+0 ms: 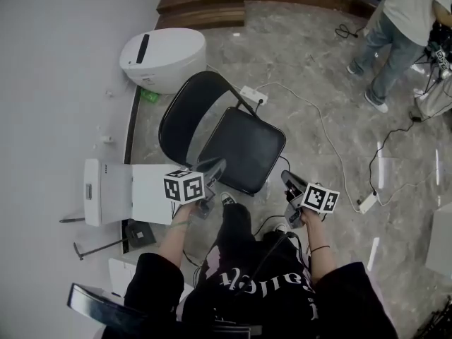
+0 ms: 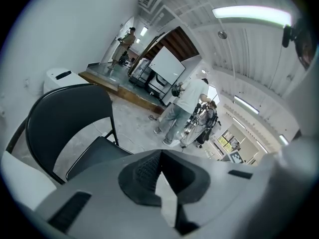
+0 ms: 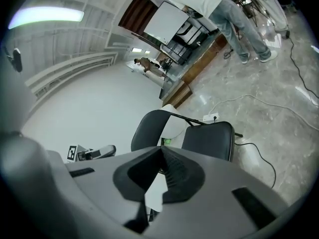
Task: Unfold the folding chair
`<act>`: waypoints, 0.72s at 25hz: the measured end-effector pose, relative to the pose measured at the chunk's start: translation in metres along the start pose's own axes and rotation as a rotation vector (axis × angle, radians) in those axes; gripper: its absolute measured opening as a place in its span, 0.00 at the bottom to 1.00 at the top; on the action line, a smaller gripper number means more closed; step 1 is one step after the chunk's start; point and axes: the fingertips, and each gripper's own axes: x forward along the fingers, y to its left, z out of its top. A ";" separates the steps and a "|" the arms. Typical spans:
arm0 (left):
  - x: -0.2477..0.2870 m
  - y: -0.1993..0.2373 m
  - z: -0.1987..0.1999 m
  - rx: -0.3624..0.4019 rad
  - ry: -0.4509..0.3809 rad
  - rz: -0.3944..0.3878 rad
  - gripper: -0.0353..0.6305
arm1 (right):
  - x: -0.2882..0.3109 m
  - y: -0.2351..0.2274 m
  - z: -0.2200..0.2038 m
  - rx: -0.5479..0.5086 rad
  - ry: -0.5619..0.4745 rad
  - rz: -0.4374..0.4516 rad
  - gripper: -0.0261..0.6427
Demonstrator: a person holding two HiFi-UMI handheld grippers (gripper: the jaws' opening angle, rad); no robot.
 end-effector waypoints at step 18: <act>-0.040 -0.132 -0.152 -0.100 -0.074 0.131 0.06 | -0.115 0.040 -0.053 -0.220 0.114 0.120 0.06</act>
